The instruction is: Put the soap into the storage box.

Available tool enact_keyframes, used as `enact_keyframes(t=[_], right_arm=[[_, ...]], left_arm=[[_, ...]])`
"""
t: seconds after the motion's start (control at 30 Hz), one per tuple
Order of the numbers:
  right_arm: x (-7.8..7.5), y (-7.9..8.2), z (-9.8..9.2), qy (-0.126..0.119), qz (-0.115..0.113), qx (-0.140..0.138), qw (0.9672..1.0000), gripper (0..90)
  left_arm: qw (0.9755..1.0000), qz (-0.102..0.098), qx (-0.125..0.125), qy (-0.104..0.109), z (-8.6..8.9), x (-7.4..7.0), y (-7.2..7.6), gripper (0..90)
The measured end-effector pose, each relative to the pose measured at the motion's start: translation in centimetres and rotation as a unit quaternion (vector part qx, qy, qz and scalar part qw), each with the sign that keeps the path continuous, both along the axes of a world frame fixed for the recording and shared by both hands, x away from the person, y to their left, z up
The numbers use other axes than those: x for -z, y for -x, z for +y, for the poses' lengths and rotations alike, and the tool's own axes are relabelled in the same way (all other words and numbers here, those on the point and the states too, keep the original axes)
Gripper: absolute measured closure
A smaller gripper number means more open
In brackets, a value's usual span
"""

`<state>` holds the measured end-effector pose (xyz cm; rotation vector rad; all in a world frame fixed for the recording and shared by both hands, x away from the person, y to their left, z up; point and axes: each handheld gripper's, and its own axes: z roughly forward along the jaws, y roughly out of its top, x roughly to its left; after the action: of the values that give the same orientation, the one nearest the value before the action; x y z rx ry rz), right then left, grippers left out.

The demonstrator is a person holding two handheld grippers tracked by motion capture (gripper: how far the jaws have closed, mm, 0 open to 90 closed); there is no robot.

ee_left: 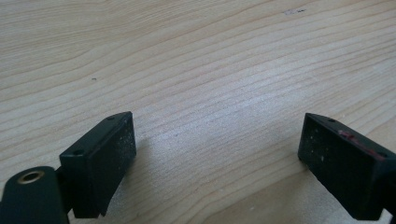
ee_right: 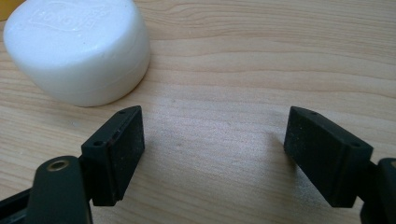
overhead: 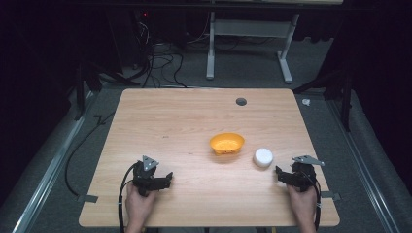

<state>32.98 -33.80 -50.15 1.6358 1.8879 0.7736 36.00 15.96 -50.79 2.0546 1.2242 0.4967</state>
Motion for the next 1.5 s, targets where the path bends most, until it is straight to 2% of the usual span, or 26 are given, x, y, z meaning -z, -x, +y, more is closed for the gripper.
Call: enact_keyframes(t=[0.8, 0.87, 1.17, 1.3, 1.5], right_arm=[[0.0, -0.1, 0.0, -0.001, 0.000, -0.001, 1.0000, 20.4], [0.0, -0.1, 0.1, -0.002, 0.001, -0.007, 1.0000, 18.0], [-0.1, 0.8, 0.4, -0.008, -0.003, -0.028, 0.9996, 19.7], [-0.5, 1.4, 0.9, -0.013, -0.016, -0.041, 0.9989, 19.9], [-0.8, 1.7, 1.9, -0.019, -0.022, -0.055, 0.9980, 19.9]], left_arm=[[1.0000, 0.000, 0.000, 0.000, 0.0, 0.0, 0.0, 11.5], [1.0000, 0.000, 0.000, 0.000, 0.0, 0.0, 0.0, 11.5], [1.0000, 0.000, 0.000, 0.000, 0.0, 0.0, 0.0, 11.5], [1.0000, 0.000, 0.000, 0.000, 0.0, 0.0, 0.0, 11.5], [1.0000, 0.000, 0.000, 0.000, 0.0, 0.0, 0.0, 11.5]])
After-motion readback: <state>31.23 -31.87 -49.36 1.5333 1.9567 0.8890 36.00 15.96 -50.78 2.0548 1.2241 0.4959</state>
